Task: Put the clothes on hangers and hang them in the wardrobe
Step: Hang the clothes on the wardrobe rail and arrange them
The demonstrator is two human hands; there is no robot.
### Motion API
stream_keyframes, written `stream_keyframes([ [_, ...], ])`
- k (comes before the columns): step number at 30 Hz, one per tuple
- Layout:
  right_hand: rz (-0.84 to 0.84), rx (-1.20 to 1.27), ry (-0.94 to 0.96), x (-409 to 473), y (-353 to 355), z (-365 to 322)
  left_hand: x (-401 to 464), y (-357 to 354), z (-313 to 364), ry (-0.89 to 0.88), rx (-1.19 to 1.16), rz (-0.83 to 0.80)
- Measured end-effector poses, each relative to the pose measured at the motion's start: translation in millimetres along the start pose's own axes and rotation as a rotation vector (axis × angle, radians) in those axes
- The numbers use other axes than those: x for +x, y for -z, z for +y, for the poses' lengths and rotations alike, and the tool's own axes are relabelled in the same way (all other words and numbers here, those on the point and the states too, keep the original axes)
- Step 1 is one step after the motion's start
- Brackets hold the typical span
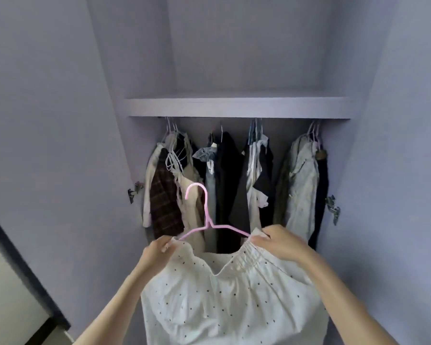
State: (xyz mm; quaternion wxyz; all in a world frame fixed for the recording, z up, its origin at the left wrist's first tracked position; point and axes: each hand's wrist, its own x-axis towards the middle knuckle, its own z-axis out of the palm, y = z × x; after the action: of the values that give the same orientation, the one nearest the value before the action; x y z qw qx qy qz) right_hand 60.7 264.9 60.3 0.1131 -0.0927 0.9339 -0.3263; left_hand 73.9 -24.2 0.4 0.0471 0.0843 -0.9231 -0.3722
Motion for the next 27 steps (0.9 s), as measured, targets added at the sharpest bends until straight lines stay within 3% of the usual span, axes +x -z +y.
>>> stream_keyframes([
  [4, 0.088, 0.087, -0.158, -13.9, 5.9, 47.0, 13.1, -67.1, 19.5, -0.103, 0.075, -0.251],
  [11, 0.233, 0.253, -0.351, -30.5, 0.0, 72.5, 27.1, -124.8, 33.7, -0.159, 0.064, -0.384],
  [17, 0.110, 0.658, -0.281, -8.8, -26.3, 34.4, 70.1, -117.6, 23.7, -0.166, -0.055, -0.360],
  [27, 0.490, 0.552, -0.084, 75.6, -37.2, -49.0, 168.1, -50.3, -7.8, -0.217, -0.134, -0.303],
])
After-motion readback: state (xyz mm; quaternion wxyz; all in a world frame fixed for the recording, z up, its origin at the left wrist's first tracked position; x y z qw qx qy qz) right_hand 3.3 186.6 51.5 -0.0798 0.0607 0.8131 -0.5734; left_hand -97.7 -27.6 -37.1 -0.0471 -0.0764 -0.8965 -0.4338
